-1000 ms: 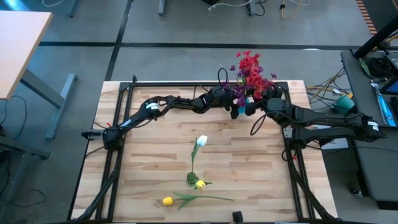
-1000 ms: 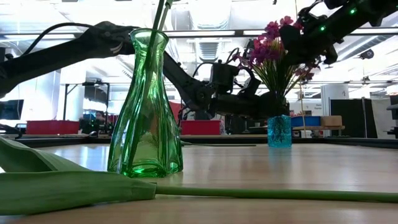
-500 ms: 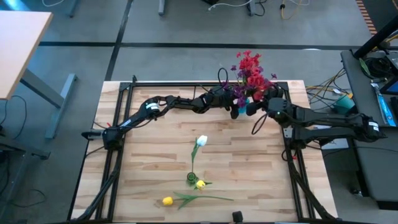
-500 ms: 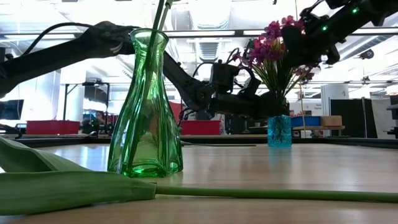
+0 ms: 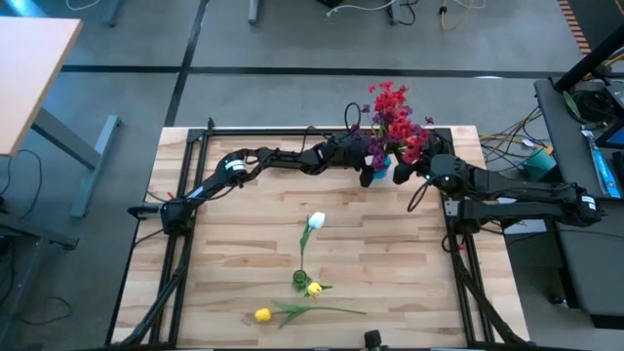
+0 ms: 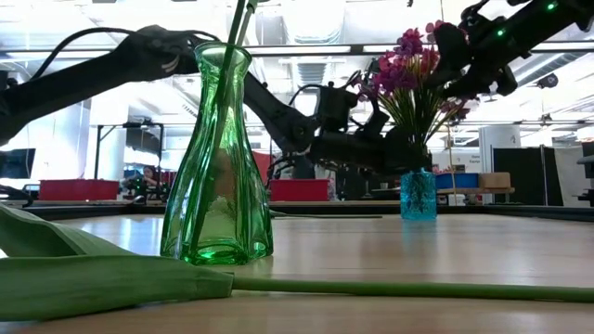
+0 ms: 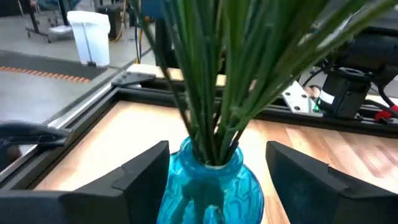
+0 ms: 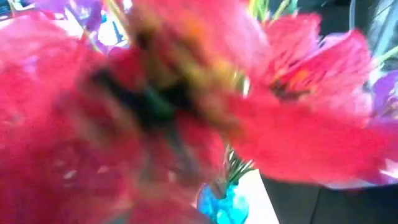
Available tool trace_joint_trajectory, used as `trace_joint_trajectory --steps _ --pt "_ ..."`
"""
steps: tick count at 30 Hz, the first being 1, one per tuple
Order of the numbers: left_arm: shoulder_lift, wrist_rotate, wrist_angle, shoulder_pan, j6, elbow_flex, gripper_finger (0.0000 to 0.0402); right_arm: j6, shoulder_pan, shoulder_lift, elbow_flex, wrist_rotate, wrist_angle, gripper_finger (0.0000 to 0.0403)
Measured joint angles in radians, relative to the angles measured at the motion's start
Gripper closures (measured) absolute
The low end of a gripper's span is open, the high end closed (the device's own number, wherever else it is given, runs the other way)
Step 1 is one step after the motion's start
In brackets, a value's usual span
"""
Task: Sort flowers into vase by color
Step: Put the red flowers into the blue vase, then put the white flower into the green vase
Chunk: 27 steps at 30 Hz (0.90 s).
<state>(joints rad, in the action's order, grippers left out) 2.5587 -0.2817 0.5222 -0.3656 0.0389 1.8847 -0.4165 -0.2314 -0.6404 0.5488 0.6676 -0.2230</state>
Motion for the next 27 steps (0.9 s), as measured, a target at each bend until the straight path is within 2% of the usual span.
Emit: trace_joint_trajectory --steps 7,15,22,27 --pt "-0.042 0.001 -0.11 -0.003 0.008 0.0 0.0145 -0.063 0.001 0.018 0.0 -0.049 -0.067 0.0145" --pt "-0.125 0.002 -0.298 -0.007 -0.035 0.001 0.0145 -0.101 0.011 0.051 0.0 -0.059 -0.134 0.014" --pt "-0.183 0.001 -0.468 -0.008 -0.056 0.001 0.0145 -0.146 0.012 0.091 0.0 -0.205 -0.151 0.0142" --pt "-0.233 0.007 -0.68 -0.008 -0.079 0.001 0.0145 -0.177 0.011 0.09 0.0 -0.256 -0.194 0.0145"
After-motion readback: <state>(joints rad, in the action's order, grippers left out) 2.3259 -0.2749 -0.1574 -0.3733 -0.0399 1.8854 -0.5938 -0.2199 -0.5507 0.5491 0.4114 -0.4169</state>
